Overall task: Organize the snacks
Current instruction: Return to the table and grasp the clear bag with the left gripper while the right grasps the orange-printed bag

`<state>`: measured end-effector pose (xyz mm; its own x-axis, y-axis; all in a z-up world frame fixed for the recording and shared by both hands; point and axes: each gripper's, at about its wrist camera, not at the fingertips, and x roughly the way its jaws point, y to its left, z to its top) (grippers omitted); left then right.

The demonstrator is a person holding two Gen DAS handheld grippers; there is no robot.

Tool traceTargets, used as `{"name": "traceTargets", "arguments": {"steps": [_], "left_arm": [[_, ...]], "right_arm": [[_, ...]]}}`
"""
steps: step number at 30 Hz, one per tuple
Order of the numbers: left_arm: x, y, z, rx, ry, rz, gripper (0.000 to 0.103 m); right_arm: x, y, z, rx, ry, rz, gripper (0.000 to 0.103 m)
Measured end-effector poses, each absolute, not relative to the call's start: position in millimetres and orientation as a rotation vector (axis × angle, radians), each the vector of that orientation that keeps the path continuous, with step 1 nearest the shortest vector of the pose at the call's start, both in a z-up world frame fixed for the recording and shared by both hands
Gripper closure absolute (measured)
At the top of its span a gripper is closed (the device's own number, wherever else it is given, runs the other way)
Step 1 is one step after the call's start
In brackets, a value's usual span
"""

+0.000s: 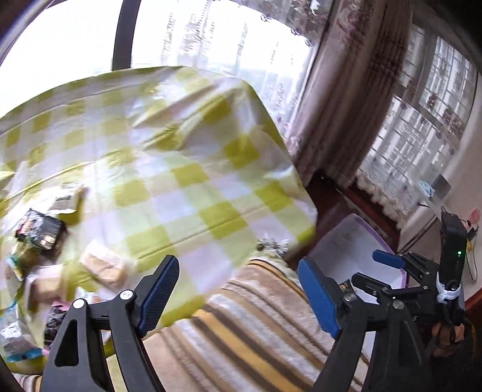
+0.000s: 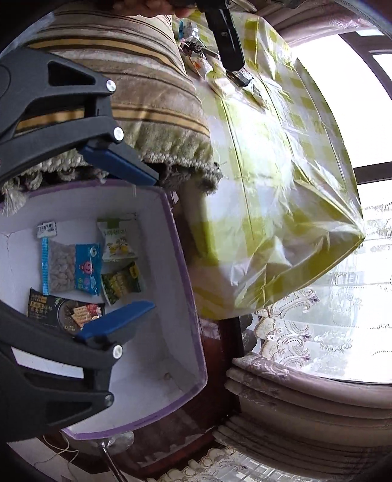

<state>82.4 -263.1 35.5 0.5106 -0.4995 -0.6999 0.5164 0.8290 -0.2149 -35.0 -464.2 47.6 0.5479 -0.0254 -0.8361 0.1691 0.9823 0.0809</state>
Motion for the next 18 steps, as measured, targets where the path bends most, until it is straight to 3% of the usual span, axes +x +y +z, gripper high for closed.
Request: {"name": "traceTargets", "arguments": {"steps": [9,14,18], "left_arm": [[82,-107,20,-0.203,0.903,-0.269,0.021],[65,-54,14,-0.180,0.925,-0.109,0.021],[56,-23,4,-0.227,0.963,-0.066,0.022]], "right_arm": [[-2,-387,60,0.093,0.956,0.021,0.014],[16,-344,71,0.029,0.922,0.046,0.006],[33,-314,75,0.005,0.913,0.072,0.006]]}}
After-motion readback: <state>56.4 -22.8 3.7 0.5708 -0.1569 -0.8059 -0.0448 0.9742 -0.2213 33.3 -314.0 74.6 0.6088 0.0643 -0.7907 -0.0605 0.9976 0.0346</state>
